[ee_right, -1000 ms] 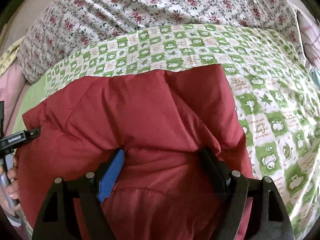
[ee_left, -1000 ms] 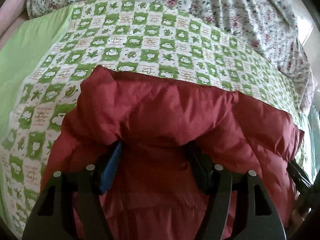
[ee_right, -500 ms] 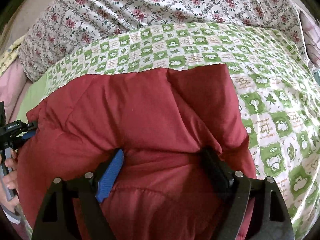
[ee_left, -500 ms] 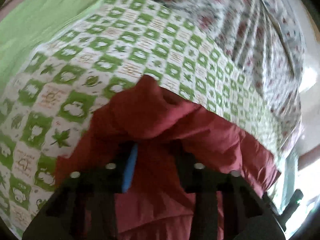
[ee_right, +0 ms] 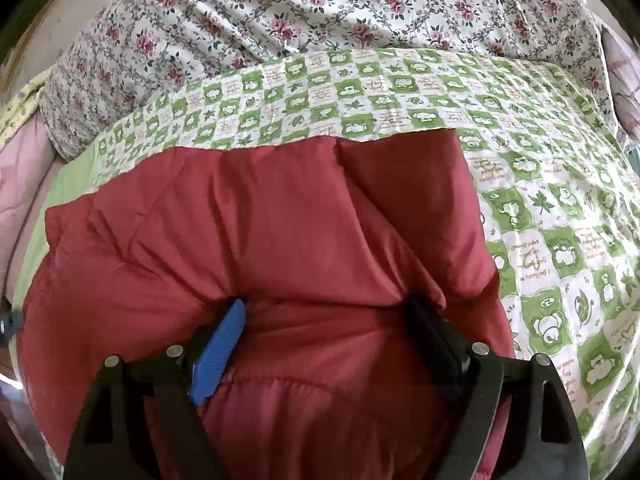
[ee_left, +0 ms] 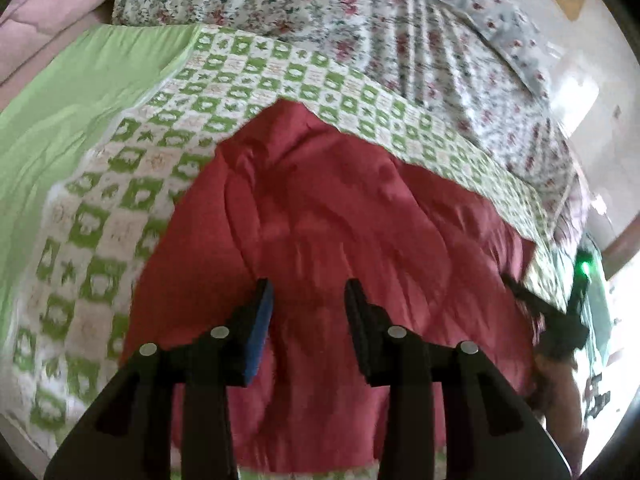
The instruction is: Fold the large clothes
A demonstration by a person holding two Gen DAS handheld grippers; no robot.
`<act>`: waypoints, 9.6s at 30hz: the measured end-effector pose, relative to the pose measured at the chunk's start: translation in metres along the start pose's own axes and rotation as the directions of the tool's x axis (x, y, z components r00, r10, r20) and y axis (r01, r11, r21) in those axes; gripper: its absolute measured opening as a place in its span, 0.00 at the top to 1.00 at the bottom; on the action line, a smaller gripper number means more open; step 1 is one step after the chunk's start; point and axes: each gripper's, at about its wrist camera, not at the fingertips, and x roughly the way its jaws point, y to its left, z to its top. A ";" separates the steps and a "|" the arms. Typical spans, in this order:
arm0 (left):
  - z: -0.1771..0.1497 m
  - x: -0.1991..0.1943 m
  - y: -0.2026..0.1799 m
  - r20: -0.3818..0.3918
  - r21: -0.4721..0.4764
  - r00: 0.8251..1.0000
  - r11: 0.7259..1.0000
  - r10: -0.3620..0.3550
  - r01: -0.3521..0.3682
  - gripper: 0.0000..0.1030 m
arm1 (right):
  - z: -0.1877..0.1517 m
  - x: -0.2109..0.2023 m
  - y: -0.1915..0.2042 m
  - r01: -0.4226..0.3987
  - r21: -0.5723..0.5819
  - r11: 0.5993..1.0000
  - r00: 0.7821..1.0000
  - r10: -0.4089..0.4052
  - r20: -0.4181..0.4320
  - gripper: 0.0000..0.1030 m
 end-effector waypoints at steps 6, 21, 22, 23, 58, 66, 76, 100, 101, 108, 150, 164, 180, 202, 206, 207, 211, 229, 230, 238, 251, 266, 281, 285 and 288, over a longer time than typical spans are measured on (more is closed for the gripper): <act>-0.024 -0.015 -0.016 -0.003 0.064 1.000 0.998 -0.004 0.004 0.66 | -0.014 -0.054 0.004 -0.065 0.019 0.998 0.994 0.063 0.086 0.17; -0.050 0.014 -0.021 -0.045 0.156 0.998 0.987 0.053 -0.046 0.59 | -0.095 -0.091 0.060 -0.017 -0.244 0.970 1.000 0.021 0.015 0.17; -0.051 0.014 -0.021 -0.045 0.158 0.998 0.986 0.054 -0.046 0.59 | -0.095 -0.085 0.058 -0.013 -0.238 0.971 1.000 0.014 0.000 0.17; -0.052 0.014 -0.022 -0.044 0.159 0.998 0.986 0.055 -0.047 0.59 | -0.095 -0.078 0.056 -0.013 -0.227 0.974 1.000 0.010 -0.014 0.15; -0.046 -0.013 -0.032 0.020 0.187 0.997 0.979 0.078 -0.081 0.59 | -0.046 -0.073 0.059 -0.107 -0.185 0.977 0.993 0.114 0.026 0.10; -0.023 0.026 -0.030 -0.037 0.182 0.996 0.981 0.083 -0.075 0.54 | -0.032 -0.027 0.038 -0.034 -0.133 0.991 0.999 0.028 -0.045 0.10; -0.017 0.048 -0.034 -0.057 0.200 0.993 0.975 0.104 -0.091 0.51 | -0.043 -0.066 0.041 -0.062 -0.110 0.992 0.997 0.066 0.036 0.10; -0.037 0.024 -0.036 -0.035 0.192 0.995 0.978 0.093 -0.085 0.49 | -0.072 -0.076 0.049 0.033 -0.198 0.980 0.999 -0.033 0.004 0.09; -0.038 0.025 -0.036 -0.032 0.194 0.995 0.977 0.095 -0.087 0.48 | -0.076 -0.063 0.045 0.018 -0.197 0.980 0.999 -0.025 -0.037 0.08; -0.042 0.025 -0.039 -0.024 0.211 0.993 0.972 0.115 -0.108 0.47 | -0.081 -0.053 0.038 -0.016 -0.163 0.986 0.999 0.009 -0.042 0.06; -0.084 -0.022 -0.057 0.032 0.308 0.975 0.926 0.220 -0.219 0.21 | -0.120 -0.130 0.062 -0.090 -0.178 0.980 0.996 0.090 -0.008 0.02; -0.120 -0.047 -0.057 0.045 0.398 0.943 0.860 0.330 -0.320 0.20 | -0.159 -0.173 0.071 -0.108 -0.273 0.956 0.994 0.102 -0.034 0.02; -0.098 -0.076 -0.077 0.119 0.405 0.920 0.828 0.373 -0.388 0.18 | -0.139 -0.199 0.086 -0.071 -0.341 0.937 0.997 0.073 -0.006 0.02; -0.074 -0.037 -0.081 0.066 0.389 0.916 0.835 0.395 -0.388 0.18 | -0.114 -0.148 0.086 -0.075 -0.295 0.953 0.997 0.061 -0.056 0.02; -0.070 -0.035 -0.086 0.068 0.365 0.921 0.849 0.384 -0.381 0.18 | -0.107 -0.140 0.086 -0.071 -0.270 0.960 0.997 0.062 -0.044 0.02; -0.069 -0.034 -0.087 0.069 0.362 0.921 0.851 0.383 -0.381 0.18 | -0.106 -0.139 0.086 -0.072 -0.267 0.961 0.997 0.063 -0.043 0.02; -0.068 -0.030 -0.089 0.057 0.349 0.924 0.860 0.378 -0.373 0.18 | -0.100 -0.133 0.085 -0.075 -0.249 0.966 0.997 0.069 -0.035 0.02; -0.064 -0.016 -0.086 -0.002 0.241 0.934 0.907 0.357 -0.346 0.18 | -0.088 -0.121 0.086 -0.078 -0.132 0.988 0.997 0.079 0.000 0.02; -0.064 -0.016 -0.086 -0.004 0.236 0.935 0.909 0.356 -0.345 0.18 | -0.088 -0.121 0.086 -0.078 -0.129 0.988 0.997 0.079 0.002 0.02; -0.061 -0.015 -0.087 -0.009 0.228 0.939 0.915 0.345 -0.334 0.18 | -0.086 -0.118 0.094 -0.082 -0.135 0.988 0.997 0.082 0.001 0.02; -0.058 -0.020 -0.087 0.004 0.229 0.942 0.917 0.336 -0.328 0.18 | -0.082 -0.122 0.100 -0.071 -0.169 0.983 0.997 0.071 -0.007 0.02; -0.057 -0.023 -0.088 0.007 0.228 0.944 0.919 0.330 -0.323 0.18 | -0.079 -0.123 0.104 -0.066 -0.178 0.982 0.998 0.066 -0.009 0.02; -0.056 -0.023 -0.088 0.010 0.234 0.944 0.917 0.330 -0.323 0.18 | -0.079 -0.121 0.104 -0.073 -0.176 0.982 0.997 0.072 -0.016 0.02; -0.056 -0.022 -0.087 0.007 0.240 0.945 0.916 0.328 -0.320 0.18 | -0.079 -0.119 0.103 -0.079 -0.175 0.981 0.997 0.077 -0.018 0.02; -0.055 -0.021 -0.086 0.006 0.243 0.945 0.916 0.328 -0.320 0.18 | -0.079 -0.119 0.102 -0.083 -0.171 0.982 0.997 0.081 -0.019 0.02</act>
